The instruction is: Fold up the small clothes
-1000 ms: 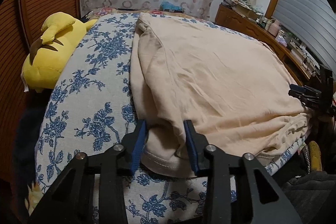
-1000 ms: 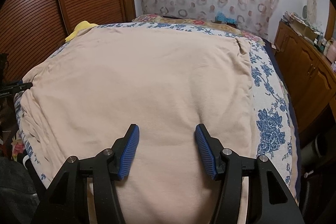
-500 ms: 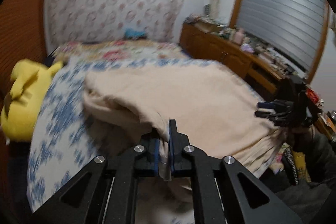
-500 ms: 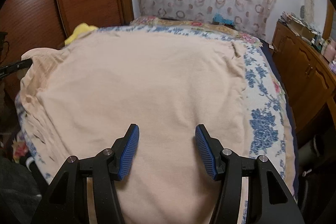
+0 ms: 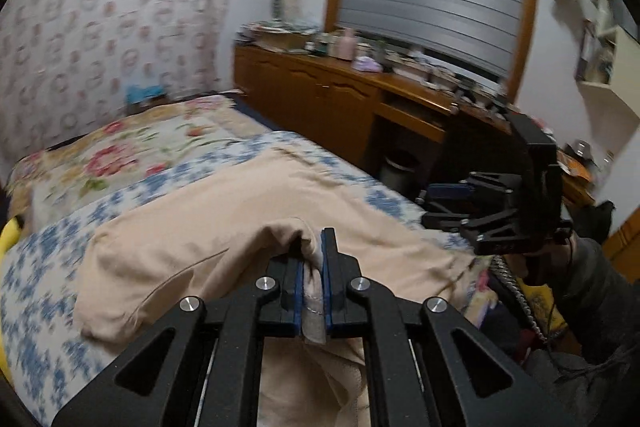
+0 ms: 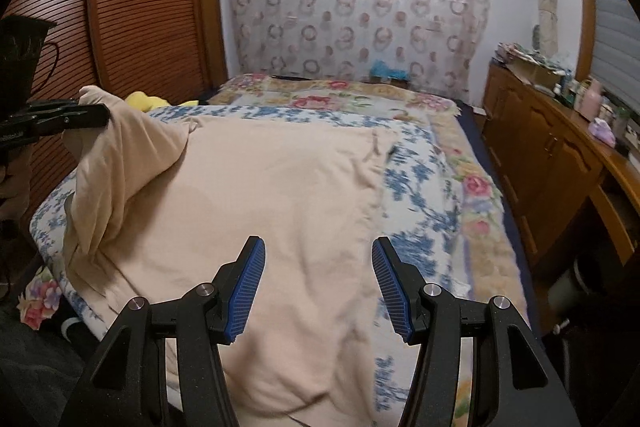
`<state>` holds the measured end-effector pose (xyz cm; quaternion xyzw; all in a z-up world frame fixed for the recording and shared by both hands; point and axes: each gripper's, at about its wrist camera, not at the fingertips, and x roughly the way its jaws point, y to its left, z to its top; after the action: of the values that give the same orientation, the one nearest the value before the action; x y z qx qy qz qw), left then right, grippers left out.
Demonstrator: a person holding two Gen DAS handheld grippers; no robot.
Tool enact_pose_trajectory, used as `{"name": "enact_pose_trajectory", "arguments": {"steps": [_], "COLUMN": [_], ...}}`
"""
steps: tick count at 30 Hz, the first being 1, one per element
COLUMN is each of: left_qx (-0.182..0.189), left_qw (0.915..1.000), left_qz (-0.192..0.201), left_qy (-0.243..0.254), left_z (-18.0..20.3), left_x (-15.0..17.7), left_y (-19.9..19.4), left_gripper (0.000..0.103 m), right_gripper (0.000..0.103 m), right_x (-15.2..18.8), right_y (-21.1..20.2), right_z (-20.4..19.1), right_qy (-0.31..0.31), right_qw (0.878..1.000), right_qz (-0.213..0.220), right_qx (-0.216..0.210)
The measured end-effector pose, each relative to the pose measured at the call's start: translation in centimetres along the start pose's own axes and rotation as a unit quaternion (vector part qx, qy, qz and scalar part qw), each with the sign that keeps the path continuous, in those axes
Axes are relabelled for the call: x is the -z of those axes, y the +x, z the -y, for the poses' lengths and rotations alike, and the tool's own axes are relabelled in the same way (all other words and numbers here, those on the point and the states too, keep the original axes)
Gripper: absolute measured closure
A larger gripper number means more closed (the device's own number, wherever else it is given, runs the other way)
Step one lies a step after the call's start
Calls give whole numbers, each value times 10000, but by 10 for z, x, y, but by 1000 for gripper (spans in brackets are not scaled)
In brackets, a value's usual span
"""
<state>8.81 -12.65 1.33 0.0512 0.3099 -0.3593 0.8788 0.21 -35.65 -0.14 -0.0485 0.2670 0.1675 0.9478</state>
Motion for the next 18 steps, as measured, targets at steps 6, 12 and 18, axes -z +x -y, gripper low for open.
{"name": "enact_pose_trajectory", "arguments": {"steps": [6,12,18], "left_qx": [510,384,178], "left_qw": [9984,9986,9996], "left_qz": [18,-245,-227], "left_qy": [225,261,-52], "left_z": [46,52,30], "left_x": [-23,-11,0], "left_y": [12,23,19], "left_gripper": [95,81,62], "right_gripper": [45,45,45], "right_x": [4,9,8], "right_y": [-11,-18,-10], "right_z": [8,2,-5], "right_qy": [132,186,162], "right_qw": [9998,9997,9998], "right_qz": [59,92,61], "right_qx": [139,89,-17]}}
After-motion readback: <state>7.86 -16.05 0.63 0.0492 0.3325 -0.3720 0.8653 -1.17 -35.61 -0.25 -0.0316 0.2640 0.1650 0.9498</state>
